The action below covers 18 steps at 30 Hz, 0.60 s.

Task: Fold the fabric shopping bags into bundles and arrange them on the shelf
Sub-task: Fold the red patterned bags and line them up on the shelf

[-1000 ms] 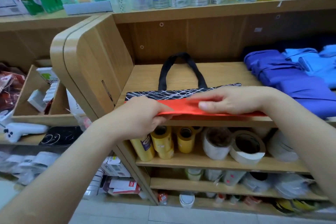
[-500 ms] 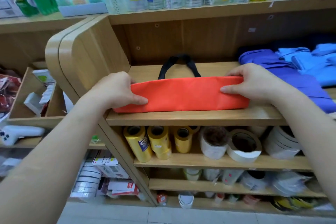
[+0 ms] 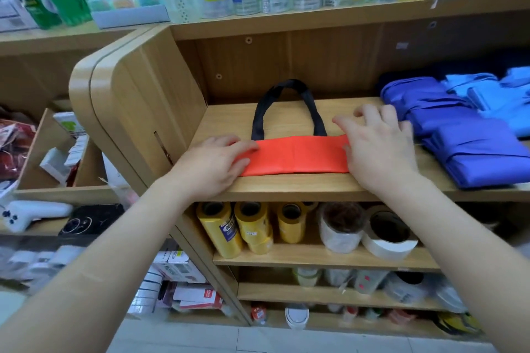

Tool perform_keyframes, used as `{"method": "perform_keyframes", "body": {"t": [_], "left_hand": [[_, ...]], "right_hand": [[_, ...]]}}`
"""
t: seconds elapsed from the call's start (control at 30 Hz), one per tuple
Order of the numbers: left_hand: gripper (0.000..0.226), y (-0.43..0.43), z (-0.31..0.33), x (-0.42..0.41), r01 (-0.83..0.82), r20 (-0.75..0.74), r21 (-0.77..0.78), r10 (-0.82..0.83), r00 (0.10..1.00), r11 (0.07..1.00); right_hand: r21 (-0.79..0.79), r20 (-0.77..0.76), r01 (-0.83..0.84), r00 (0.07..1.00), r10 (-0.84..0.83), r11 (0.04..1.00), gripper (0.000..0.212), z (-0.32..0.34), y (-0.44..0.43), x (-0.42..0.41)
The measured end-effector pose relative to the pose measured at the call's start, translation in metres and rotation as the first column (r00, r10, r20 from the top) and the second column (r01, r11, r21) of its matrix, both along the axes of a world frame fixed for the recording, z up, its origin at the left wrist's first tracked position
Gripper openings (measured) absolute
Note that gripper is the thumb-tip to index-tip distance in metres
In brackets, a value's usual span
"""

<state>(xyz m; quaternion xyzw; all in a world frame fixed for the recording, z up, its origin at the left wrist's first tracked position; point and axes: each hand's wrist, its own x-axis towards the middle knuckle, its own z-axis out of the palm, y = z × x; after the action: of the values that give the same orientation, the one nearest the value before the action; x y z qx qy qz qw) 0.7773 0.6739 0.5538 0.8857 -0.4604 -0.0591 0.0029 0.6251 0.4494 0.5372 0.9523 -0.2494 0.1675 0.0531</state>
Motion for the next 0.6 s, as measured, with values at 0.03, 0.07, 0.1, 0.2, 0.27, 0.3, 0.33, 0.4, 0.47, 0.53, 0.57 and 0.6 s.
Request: {"method": "perform_keyframes", "body": {"t": [0.03,0.07,0.1,0.2,0.27,0.3,0.33,0.4,0.47,0.53,0.57,0.6], "left_hand": [[0.045,0.001,-0.001,-0.003,-0.006,0.036,0.008,0.005,0.999,1.0],[0.046,0.002,-0.002,-0.008,-0.019,0.084,0.024,0.017,0.996,1.0],[0.047,0.002,-0.001,-0.014,-0.039,0.126,0.052,0.032,0.991,0.998],[0.052,0.006,0.004,-0.035,-0.037,0.163,0.078,0.024,0.986,0.996],[0.052,0.016,0.007,-0.049,0.005,0.098,0.085,-0.013,0.995,0.996],[0.049,0.022,0.007,-0.053,0.045,0.018,0.054,-0.046,0.999,0.998],[0.045,0.028,0.006,-0.055,0.087,-0.07,0.014,-0.086,0.994,0.996],[0.042,0.039,0.004,-0.059,0.2,-0.083,-0.088,-0.208,0.975,0.976],[0.052,0.047,-0.003,-0.057,0.346,0.19,-0.137,-0.318,0.929,0.928],[0.069,0.046,-0.012,-0.055,0.423,0.393,-0.037,-0.376,0.839,0.905],[0.076,0.043,-0.016,-0.055,0.416,0.418,0.03,-0.389,0.821,0.909],[0.083,0.037,-0.023,-0.054,0.397,0.408,0.048,-0.381,0.83,0.916]], "right_hand": [[0.036,0.022,-0.048,0.999,0.048,0.998,0.043,-0.001,0.005,0.001],[0.097,0.038,-0.095,0.995,0.092,0.991,0.038,-0.002,0.011,0.002],[0.162,0.048,-0.129,0.991,0.122,0.978,0.036,-0.003,0.018,0.004],[0.259,0.046,-0.167,0.986,0.161,0.951,0.043,-0.01,0.031,0.009],[0.332,0.029,-0.212,0.976,0.215,0.919,0.042,-0.014,0.028,0.012],[0.38,0.027,-0.243,0.967,0.252,0.892,0.041,-0.015,0.025,0.013],[0.43,0.028,-0.273,0.957,0.289,0.861,0.041,-0.014,0.021,0.013],[0.514,0.034,-0.325,0.933,0.359,0.794,0.041,-0.012,0.016,0.013],[0.566,0.048,-0.363,0.911,0.41,0.74,0.042,-0.01,0.014,0.013],[0.599,0.077,-0.39,0.897,0.434,0.7,0.041,-0.009,0.012,0.013],[0.615,0.093,-0.402,0.891,0.444,0.678,0.039,-0.008,0.011,0.013],[0.632,0.105,-0.41,0.886,0.452,0.657,0.037,-0.009,0.01,0.012]]}}
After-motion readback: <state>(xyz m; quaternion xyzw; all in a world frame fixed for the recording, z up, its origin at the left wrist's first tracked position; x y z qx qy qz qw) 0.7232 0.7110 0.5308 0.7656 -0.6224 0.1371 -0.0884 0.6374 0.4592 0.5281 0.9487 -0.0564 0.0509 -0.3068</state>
